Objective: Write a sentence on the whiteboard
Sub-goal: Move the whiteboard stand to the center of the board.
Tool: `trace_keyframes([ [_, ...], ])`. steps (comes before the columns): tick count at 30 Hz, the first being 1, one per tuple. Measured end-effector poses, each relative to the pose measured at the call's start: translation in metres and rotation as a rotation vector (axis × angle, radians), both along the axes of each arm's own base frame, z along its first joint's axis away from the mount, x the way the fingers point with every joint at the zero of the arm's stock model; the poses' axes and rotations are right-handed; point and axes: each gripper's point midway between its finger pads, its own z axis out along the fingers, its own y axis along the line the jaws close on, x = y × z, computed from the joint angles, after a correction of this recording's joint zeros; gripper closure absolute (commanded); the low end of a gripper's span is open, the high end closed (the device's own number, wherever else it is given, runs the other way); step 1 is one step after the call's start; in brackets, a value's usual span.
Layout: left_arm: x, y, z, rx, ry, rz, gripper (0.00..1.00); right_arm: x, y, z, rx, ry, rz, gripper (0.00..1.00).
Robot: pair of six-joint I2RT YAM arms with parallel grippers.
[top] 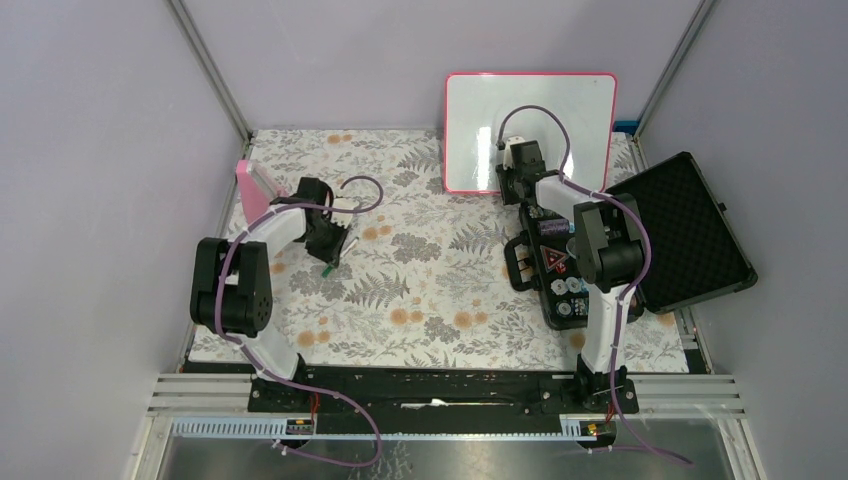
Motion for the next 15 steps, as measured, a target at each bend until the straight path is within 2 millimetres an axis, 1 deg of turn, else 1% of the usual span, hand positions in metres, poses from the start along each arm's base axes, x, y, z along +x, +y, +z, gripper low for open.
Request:
trace_keyframes([
  [4,-0.002,-0.001,0.003,-0.017,-0.001,0.001,1.00,0.001,0.001,-0.001,0.001,0.011,-0.005,0.72],
  [8,-0.003,-0.003,0.010,-0.035,-0.012,0.000,1.00,0.002,0.001,0.000,0.007,0.022,-0.013,0.78],
  [10,-0.003,-0.002,0.013,-0.042,-0.018,0.004,1.00,0.002,0.001,-0.001,0.007,0.027,-0.016,0.83],
  [12,-0.002,-0.001,0.015,-0.049,-0.021,0.008,1.00,0.002,0.002,-0.001,0.010,0.030,-0.019,0.91],
  [13,-0.002,-0.001,0.016,-0.053,-0.022,0.012,1.00,0.002,0.002,-0.001,0.011,0.030,-0.020,0.98],
  [14,-0.002,0.000,0.017,-0.058,-0.023,0.016,1.00,0.002,0.002,-0.001,0.010,0.030,-0.020,1.00],
  [15,-0.002,0.001,0.018,-0.063,-0.021,0.021,1.00,0.002,0.002,-0.001,0.010,0.031,-0.020,1.00],
])
